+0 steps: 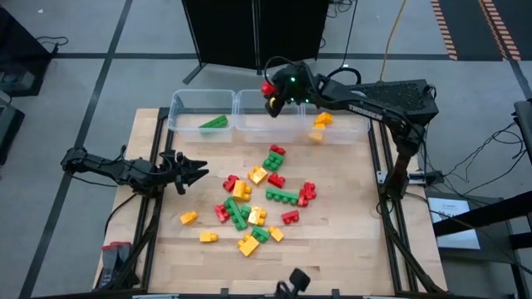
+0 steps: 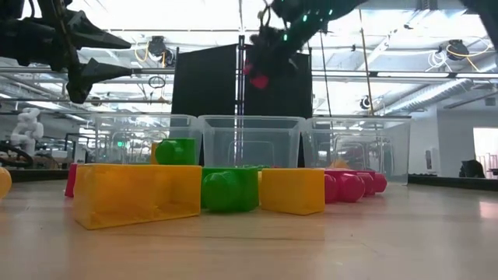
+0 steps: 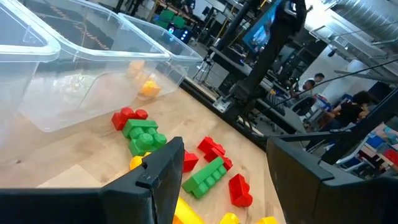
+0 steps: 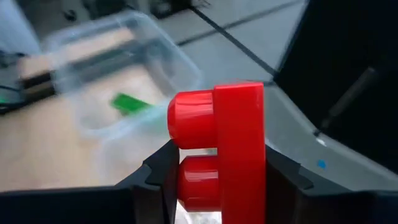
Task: Sort blocks
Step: Put the red game piece with 2 studs into the center transparent bin, then put the yellow game piece with 2 studs into the right transparent bin
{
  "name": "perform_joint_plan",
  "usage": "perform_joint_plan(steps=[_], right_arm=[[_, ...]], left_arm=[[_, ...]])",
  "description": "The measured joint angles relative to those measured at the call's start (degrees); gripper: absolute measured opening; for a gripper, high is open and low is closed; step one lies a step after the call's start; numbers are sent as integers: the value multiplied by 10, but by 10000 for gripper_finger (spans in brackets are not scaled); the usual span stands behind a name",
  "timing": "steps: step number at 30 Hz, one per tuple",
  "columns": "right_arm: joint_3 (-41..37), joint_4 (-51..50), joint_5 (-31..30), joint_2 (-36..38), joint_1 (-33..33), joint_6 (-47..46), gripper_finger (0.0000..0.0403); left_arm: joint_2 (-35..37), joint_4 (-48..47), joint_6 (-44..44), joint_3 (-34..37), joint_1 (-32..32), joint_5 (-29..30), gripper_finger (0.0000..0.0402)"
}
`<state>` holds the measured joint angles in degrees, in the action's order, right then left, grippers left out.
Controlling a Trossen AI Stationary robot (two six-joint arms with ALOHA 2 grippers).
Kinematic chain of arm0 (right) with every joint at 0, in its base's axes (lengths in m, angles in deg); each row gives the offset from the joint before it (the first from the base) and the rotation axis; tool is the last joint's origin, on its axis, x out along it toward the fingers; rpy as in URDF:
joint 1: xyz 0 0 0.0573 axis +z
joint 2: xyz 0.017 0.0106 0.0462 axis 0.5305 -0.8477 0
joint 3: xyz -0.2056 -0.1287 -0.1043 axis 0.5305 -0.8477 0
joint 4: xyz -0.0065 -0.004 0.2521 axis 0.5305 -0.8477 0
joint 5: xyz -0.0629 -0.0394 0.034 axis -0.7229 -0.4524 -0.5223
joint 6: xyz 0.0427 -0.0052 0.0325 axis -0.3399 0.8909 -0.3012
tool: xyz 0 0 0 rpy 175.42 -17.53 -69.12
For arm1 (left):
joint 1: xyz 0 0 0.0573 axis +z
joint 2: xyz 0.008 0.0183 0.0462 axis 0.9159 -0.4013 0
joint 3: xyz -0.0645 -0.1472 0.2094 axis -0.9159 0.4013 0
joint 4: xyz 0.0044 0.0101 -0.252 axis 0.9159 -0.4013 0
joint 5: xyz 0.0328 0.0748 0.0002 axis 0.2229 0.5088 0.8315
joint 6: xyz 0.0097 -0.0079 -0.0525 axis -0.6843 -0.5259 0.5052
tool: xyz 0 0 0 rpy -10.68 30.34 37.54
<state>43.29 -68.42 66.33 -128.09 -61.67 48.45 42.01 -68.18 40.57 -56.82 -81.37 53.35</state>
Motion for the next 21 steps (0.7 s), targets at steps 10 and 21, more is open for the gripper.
perform_joint_plan(steps=[10,21], right_arm=[[0,-53,64,-88,-15,-16,144],[0,-68,63,-58,-8,-32,335]], left_arm=[[0,-6,0,0,0,3,208],[0,-17,0,0,0,3,208]])
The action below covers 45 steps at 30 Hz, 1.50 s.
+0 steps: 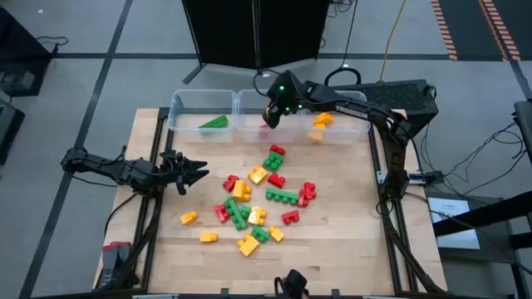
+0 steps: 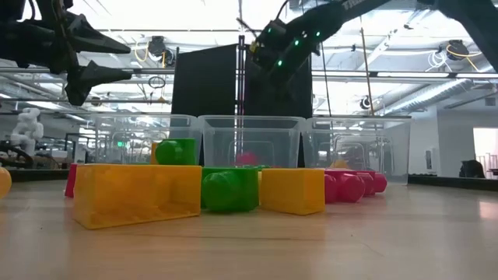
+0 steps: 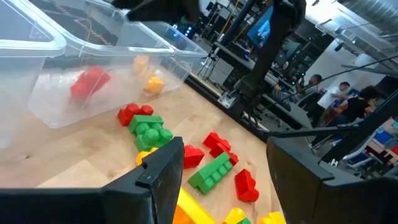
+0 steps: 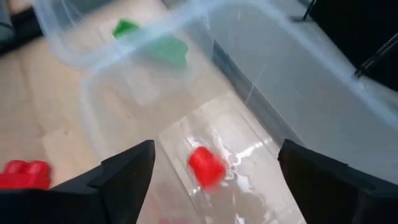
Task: Sort blocks
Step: Put the yellow game piece with 2 studs into the right transparent bin
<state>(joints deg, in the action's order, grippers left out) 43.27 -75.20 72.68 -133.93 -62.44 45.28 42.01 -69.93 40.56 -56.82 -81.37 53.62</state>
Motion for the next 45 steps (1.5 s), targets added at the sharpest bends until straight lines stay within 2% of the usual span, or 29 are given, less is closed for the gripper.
perform_joint_plan(steps=[3,6,9,13,15,18,23,27,33,38,45], right_arm=[[0,0,-1,29,6,2,323],[0,4,0,64,17,4,305],[0,3,0,102,27,4,285],[0,4,-4,151,40,5,260],[0,2,-4,172,44,5,249],[0,0,-4,196,49,2,233],[0,-2,-4,223,58,-1,212],[0,-6,-4,228,63,-5,202],[0,-24,-4,228,73,-6,196],[0,-39,-3,228,82,-9,196],[0,-43,-3,228,88,-14,196]], left_arm=[[0,-7,0,0,0,0,206],[-7,-26,0,0,-1,0,182],[-23,-33,12,0,-1,0,128],[-56,-56,59,-14,-1,-17,30],[-76,-87,91,-34,-1,-24,10],[-119,-173,145,-83,-1,-25,2],[-226,-430,273,-195,-1,-28,0],[-312,-542,374,-248,-1,-92,0],[-441,-575,462,-260,-24,-235,0],[-530,-575,524,-260,-74,-294,0],[-595,-574,631,-267,-155,-356,0]])
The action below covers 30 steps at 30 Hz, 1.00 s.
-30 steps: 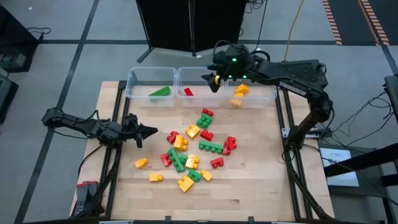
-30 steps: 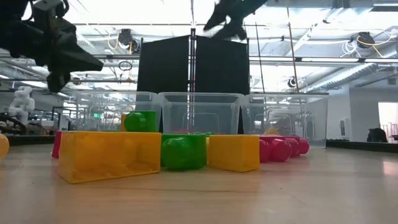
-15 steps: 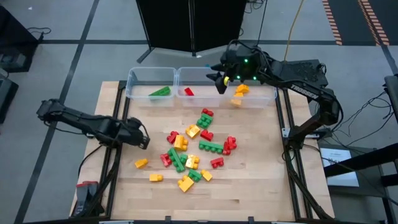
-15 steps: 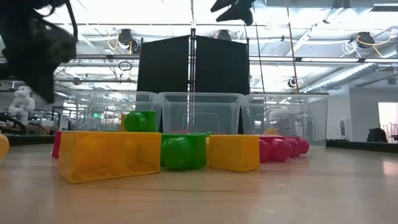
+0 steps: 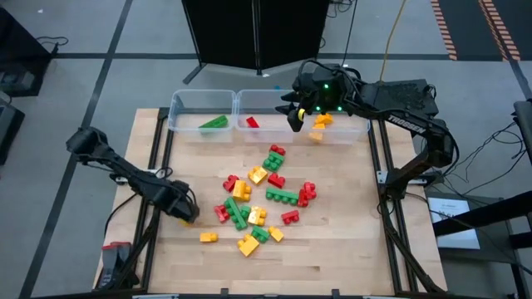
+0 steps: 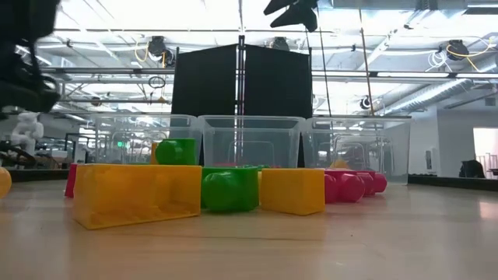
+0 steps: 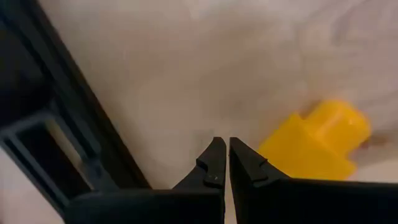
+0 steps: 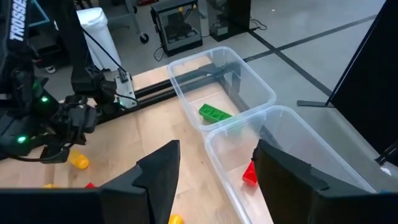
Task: Sort blocks
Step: Put the yellow game piece with 2 studs into the right transparent bin
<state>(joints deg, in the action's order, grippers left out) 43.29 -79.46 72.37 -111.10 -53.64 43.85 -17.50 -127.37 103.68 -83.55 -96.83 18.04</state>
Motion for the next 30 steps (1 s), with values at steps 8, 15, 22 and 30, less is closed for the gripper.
perform_joint_plan(steps=[8,15,22,30], right_arm=[[0,-5,1,0,4,0,196],[0,-7,1,0,4,2,196],[0,-8,3,0,7,2,196],[0,-39,3,0,15,0,196]], left_arm=[[-50,56,113,-17,-75,-8,0],[-105,149,76,-17,-46,26,0],[-131,150,-46,-34,33,32,0],[-133,245,-143,-57,109,155,0]])
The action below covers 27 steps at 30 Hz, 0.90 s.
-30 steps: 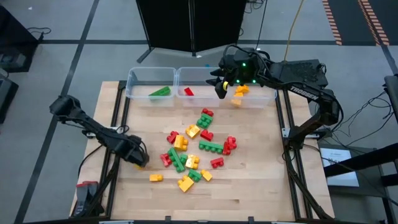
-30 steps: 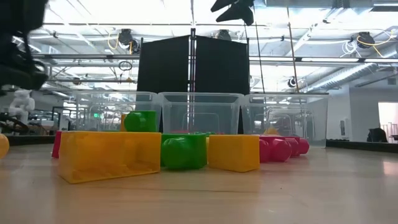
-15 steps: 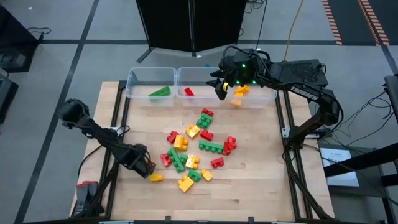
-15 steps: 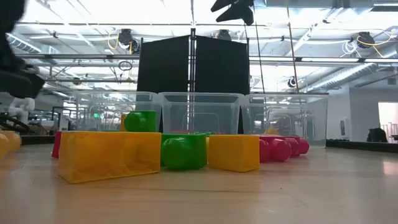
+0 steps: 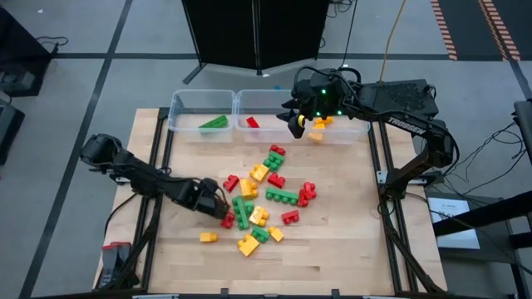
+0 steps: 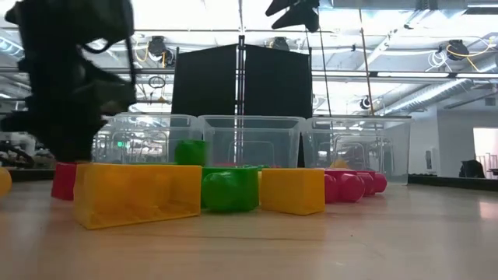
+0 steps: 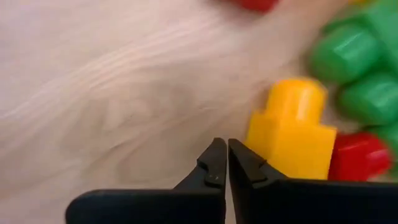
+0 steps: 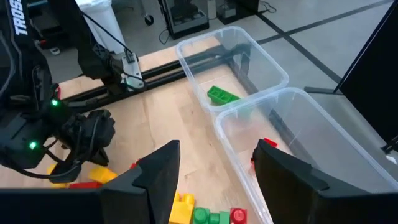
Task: Sort blocks
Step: Put the yellow game piece with 2 studs into the right transparent bin
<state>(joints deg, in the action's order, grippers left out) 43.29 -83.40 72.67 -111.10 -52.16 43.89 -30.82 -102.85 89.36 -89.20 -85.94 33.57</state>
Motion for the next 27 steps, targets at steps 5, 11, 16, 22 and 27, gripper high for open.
perform_joint_plan(steps=[5,11,16,22,27], right_arm=[[0,-17,0,0,0,0,196],[0,-24,0,0,0,0,196],[0,-24,0,0,0,5,196],[0,-20,0,0,0,15,196],[0,-20,0,0,0,19,196]], left_arm=[[-19,84,-90,-25,54,32,0],[-87,174,-245,-86,109,21,0],[-108,66,-330,-167,119,43,0],[-65,-218,-308,-262,110,117,0],[-23,-345,-197,-260,58,54,0]])
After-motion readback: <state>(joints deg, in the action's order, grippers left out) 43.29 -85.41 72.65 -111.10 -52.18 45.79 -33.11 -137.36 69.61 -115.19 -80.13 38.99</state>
